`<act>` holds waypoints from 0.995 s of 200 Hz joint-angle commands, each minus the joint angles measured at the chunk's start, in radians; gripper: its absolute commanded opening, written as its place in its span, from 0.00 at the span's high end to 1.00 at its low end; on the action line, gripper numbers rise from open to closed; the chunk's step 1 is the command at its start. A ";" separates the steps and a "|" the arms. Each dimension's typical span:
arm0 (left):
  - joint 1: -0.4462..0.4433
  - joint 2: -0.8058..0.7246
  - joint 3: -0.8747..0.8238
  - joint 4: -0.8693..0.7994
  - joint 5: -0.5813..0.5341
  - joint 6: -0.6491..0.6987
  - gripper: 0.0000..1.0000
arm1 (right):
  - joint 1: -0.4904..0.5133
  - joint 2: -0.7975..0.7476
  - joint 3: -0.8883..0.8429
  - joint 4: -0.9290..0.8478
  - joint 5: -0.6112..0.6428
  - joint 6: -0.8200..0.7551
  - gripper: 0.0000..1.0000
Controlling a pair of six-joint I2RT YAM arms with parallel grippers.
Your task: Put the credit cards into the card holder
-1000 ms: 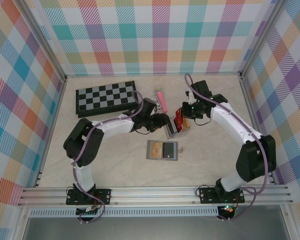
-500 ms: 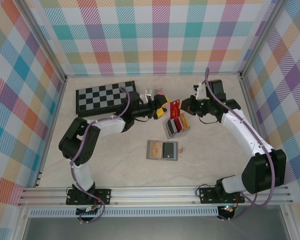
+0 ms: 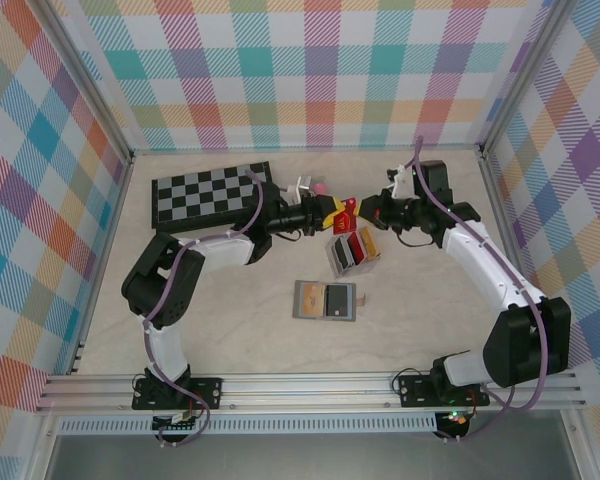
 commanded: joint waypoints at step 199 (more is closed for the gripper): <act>-0.009 -0.003 -0.016 0.299 0.018 -0.155 0.86 | -0.029 0.026 -0.025 0.023 0.019 0.075 0.79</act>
